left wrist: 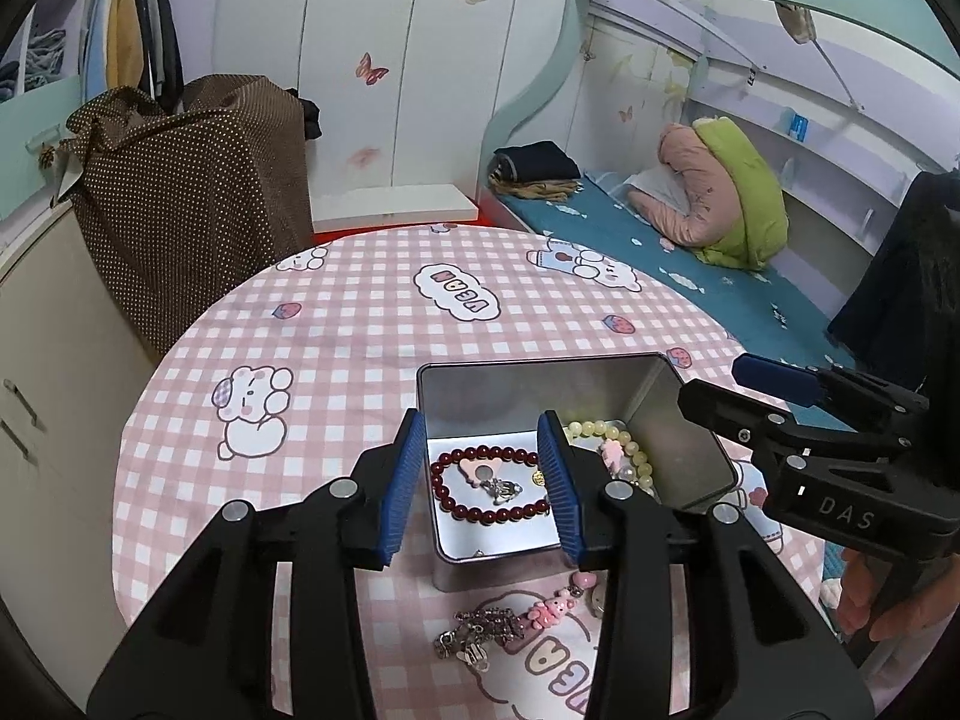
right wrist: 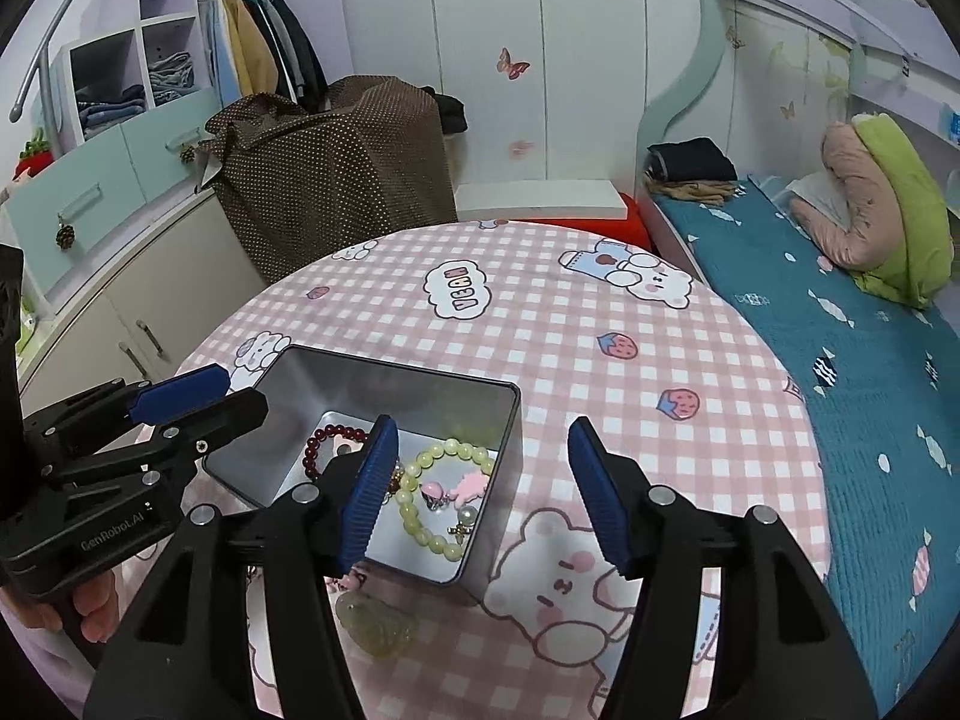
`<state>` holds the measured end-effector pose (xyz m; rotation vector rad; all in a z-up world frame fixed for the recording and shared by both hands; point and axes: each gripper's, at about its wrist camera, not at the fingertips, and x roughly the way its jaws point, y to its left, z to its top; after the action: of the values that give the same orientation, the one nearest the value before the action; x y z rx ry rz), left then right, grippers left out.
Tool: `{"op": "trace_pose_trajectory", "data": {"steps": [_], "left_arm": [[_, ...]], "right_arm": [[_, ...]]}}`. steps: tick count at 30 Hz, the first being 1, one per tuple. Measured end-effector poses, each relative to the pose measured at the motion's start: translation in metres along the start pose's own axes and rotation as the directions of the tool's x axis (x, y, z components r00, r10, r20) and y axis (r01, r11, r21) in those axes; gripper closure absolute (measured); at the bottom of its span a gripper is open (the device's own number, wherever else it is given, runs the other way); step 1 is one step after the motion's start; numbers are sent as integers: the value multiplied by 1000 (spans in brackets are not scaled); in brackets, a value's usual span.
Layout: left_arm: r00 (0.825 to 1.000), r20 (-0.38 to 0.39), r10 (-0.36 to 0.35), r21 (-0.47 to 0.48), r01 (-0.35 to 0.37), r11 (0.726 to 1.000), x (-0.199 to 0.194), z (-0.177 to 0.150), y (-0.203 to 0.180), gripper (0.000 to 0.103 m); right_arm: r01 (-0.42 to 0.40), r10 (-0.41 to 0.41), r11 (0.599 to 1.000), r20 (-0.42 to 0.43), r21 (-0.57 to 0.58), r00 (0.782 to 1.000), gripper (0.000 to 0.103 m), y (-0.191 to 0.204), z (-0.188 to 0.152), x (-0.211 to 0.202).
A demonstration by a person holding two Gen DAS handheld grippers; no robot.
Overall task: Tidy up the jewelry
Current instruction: 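Lower both tools into the tin box and open them to drop the charms, then withdraw both tools from the tin toward the silver chain and charms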
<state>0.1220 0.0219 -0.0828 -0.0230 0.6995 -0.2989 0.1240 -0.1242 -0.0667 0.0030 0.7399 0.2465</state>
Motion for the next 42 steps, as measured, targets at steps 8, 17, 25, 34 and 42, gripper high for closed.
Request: {"op": "trace_pose_trajectory", "data": {"steps": [8,17,25,34,42], "left_arm": [[1000,5,-6,-3,6,1000,-11,-5,-3,63],[1000,13,-1,-9,1,1000,-26,-13,-5,55],[1000,17,6,-13,-5,1000,-39,-22,-5,49],[1000,14,28,-27,-28,999,-50,-37,5,31],[998,6,58,-42,-58,997,-58,-55,20,14]], "right_arm": [[14,-14,1000,1,13,1000,40,-1,-9,-10],[29,-30,999,22,24,999,29,0,-13,-26],[34,-34,999,18,10,999,22,7,-22,-34],[71,-72,997,27,31,997,15,11,-32,-46],[80,-82,996,39,46,996,7,10,-43,-49]]}}
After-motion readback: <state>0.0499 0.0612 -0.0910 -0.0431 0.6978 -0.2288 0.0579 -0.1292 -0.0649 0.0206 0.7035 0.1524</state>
